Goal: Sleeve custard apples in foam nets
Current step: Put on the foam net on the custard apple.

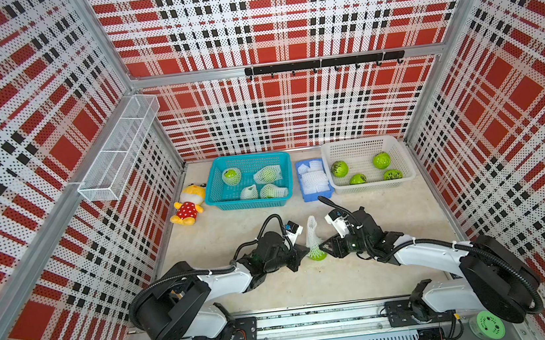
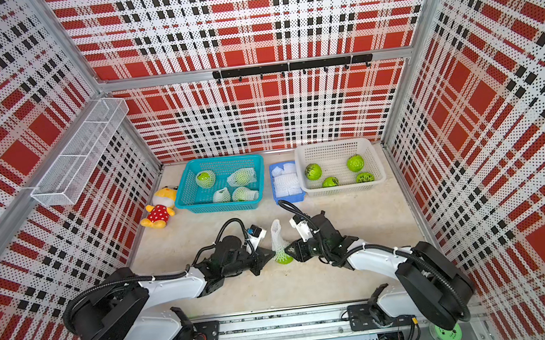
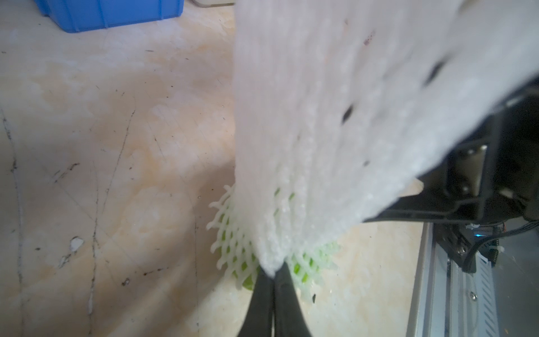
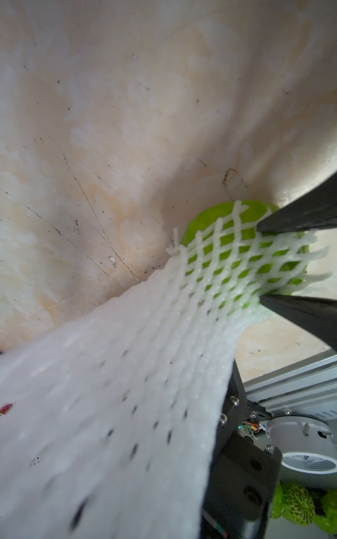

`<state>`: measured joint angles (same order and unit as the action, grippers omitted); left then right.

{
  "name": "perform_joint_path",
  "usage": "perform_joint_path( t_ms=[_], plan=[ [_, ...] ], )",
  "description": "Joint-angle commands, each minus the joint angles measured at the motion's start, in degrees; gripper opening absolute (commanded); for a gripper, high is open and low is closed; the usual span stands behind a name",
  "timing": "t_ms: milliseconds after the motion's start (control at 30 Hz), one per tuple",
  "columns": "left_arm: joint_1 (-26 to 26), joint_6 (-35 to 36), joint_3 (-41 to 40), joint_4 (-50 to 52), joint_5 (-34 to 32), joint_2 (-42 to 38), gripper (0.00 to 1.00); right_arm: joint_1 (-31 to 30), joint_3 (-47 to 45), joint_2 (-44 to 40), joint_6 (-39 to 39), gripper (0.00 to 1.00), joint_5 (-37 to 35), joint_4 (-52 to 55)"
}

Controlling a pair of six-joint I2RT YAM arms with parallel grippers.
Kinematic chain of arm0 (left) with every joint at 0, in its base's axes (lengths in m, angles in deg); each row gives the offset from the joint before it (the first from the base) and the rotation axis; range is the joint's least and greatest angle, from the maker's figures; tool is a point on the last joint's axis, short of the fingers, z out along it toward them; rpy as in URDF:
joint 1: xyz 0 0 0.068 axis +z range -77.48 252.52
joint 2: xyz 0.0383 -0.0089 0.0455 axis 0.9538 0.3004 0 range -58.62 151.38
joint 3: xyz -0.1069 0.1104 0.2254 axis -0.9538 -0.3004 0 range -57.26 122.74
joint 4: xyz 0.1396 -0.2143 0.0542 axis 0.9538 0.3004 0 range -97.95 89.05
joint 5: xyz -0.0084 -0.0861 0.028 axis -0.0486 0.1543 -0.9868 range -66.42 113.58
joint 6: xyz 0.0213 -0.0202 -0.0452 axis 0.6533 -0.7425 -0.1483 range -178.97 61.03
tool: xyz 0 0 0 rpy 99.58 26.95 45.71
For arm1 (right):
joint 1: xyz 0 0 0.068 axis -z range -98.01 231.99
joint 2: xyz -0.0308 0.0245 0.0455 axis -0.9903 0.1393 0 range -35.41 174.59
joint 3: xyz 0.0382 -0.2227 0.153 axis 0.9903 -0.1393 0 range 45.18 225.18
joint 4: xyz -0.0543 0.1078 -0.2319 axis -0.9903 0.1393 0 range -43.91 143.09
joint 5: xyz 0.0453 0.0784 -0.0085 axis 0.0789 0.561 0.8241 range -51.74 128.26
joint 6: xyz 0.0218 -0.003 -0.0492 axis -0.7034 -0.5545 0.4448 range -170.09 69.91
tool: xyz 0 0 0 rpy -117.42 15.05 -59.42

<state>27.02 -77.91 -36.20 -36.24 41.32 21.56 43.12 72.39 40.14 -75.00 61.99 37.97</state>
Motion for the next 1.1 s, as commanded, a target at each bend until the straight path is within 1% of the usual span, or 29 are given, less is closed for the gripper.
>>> perform_joint_path(
  t_ms=[0,100,300,467,600,667,833,1067],
  plan=[
    [-0.5,0.3,1.4,-1.2,0.4,0.8,0.00,-0.6,-0.5,-0.2,0.3,0.29,-0.8,-1.5],
    [-0.5,0.3,1.5,-1.3,0.5,0.9,0.00,-0.5,-0.7,-0.9,0.3,0.25,-1.7,-0.5],
    [-0.5,0.4,1.6,-1.2,0.6,0.9,0.00,-0.6,-1.1,-2.5,-0.1,0.08,-4.5,2.0],
    [-0.6,0.4,2.0,-1.2,0.8,1.3,0.00,-0.5,-1.5,-2.5,-0.2,0.01,-6.6,4.0],
    [-0.7,0.4,2.1,-1.2,0.9,2.1,0.00,-0.5,-1.9,-1.9,-0.3,0.00,-8.3,4.8],
    [-0.7,0.4,2.0,-1.2,0.7,2.5,0.00,-0.6,-1.9,-1.1,-1.8,0.00,-8.8,5.2],
    [-0.6,0.5,2.0,-1.2,0.9,2.2,0.00,-0.6,-1.9,0.5,-2.5,0.00,-9.1,5.4],
    [-1.1,0.2,1.6,-0.8,1.1,0.9,0.00,-0.5,-3.4,-3.7,-3.7,0.00,-10.9,6.7]
  ],
)
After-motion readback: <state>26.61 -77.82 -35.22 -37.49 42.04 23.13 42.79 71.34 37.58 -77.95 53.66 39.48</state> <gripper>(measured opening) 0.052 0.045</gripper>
